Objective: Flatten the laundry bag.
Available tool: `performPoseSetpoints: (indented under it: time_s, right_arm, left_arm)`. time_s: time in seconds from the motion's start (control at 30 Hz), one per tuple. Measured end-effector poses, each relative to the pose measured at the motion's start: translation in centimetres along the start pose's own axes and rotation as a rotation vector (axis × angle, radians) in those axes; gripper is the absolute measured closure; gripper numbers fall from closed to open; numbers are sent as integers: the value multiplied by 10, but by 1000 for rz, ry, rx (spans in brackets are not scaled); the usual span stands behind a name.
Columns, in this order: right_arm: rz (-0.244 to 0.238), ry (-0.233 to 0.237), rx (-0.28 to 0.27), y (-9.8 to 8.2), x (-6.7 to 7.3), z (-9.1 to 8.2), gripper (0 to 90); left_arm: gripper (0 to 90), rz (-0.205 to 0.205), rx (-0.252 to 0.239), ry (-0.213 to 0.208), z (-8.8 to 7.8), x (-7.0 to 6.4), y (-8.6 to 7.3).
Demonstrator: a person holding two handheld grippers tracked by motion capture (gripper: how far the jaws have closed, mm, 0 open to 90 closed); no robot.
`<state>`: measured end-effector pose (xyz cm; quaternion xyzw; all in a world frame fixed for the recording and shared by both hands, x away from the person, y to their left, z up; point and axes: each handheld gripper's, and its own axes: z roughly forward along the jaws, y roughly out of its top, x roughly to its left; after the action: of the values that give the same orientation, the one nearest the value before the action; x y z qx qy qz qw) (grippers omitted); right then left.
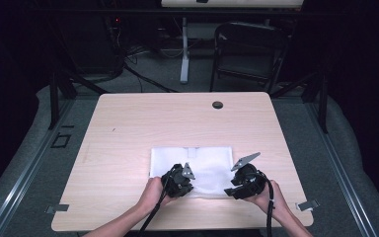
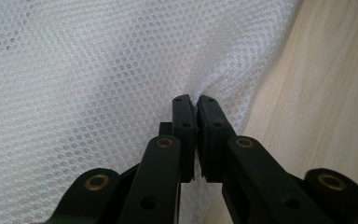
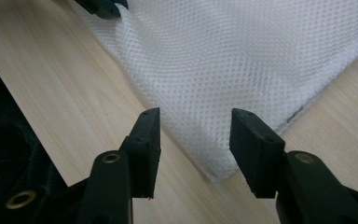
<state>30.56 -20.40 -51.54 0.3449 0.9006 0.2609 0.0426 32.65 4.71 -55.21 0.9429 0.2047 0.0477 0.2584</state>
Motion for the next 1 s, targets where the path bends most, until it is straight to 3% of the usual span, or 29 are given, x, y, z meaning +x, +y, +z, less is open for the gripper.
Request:
performPoseSetpoints:
  time_s: [0.1,0.13,0.23,0.27,0.5,0.63,1.0]
  right_arm:
    - [-23,-13,-17,2,7,0,670]
    - [-57,-20,-24,3,11,0,765]
    - [-68,-28,-42,4,16,1,833]
    - [-92,-28,-33,6,21,4,875]
    - [-147,-23,-20,12,37,20,900]
    - [-195,-42,0,17,45,34,900]
    - [-225,-131,-2,26,43,67,900]
  left_arm:
    - [866,-15,-17,1,-3,1,1]
    - [866,-13,-23,4,-3,1,1]
    - [866,-23,-32,8,-6,0,3]
    - [866,-24,-37,8,-6,0,3]
    - [866,-37,-47,20,-8,1,4]
    - [866,-62,-54,13,-7,1,4]
    - [867,-74,-66,10,-7,3,7]
